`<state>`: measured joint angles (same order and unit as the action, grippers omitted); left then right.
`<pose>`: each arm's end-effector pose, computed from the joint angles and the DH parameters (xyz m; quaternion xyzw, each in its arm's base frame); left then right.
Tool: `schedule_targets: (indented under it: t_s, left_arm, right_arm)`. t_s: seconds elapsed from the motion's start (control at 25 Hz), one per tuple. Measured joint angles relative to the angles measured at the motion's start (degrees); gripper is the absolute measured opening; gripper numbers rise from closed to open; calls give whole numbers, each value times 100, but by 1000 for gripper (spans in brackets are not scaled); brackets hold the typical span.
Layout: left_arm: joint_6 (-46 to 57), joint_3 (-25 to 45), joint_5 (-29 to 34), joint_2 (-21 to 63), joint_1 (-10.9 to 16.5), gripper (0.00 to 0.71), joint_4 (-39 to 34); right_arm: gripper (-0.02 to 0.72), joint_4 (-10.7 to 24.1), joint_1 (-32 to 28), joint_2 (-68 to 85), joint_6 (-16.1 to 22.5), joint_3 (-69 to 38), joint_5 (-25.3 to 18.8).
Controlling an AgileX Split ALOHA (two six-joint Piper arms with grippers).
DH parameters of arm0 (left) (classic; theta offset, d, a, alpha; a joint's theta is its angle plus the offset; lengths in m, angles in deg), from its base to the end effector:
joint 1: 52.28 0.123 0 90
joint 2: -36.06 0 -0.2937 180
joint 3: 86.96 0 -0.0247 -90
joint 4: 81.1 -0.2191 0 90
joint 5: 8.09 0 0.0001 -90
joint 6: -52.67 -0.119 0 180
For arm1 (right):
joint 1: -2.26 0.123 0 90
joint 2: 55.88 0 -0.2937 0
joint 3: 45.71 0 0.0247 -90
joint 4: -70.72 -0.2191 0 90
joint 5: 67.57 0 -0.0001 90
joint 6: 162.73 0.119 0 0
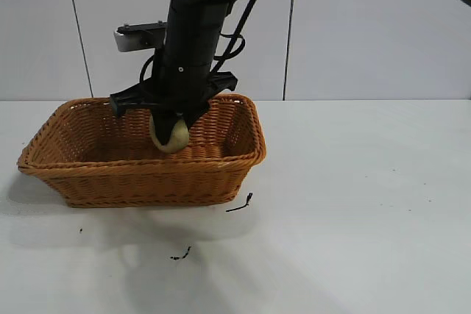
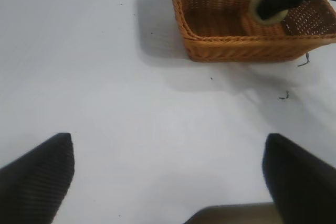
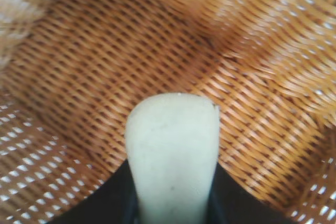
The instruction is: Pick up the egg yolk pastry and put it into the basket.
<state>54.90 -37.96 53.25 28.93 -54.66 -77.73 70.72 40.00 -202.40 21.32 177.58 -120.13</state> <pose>-0.0181 -0.0054 0.2472 0.0025 0.8544 -0.0502 0.5172 0.4054 0.3138 0.1503 -0.2833 0.9358 0.0748 0.1959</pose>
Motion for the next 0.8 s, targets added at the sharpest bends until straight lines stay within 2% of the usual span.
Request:
schedule_targets:
  t_s: [0.08,0.2,0.36,0.48,0.64,0.8]
  left_arm:
    - [0,0,0,0,0,695,0]
    - [0,0,0,0,0,695,0]
    - [0,0,0,0,0,695,0]
    - [0,0,0,0,0,695,0]
    - [0,0,0,0,0,695,0]
    - [0,0,0,0,0,695,0]
  right_arm:
    - [574,0,0,-12,-17,63,-62]
    - [628,0,0,-23,-17,423,-400]
    - [636,-31,-48,-23,-17,1268,-929]
    - [638,-48,-229,-23,-17,1892,-1144]
    - [643,-64,-735,-23,-17,2227,-1270]
    - [643,-64,-1485,-23,-130,2235,-1586]
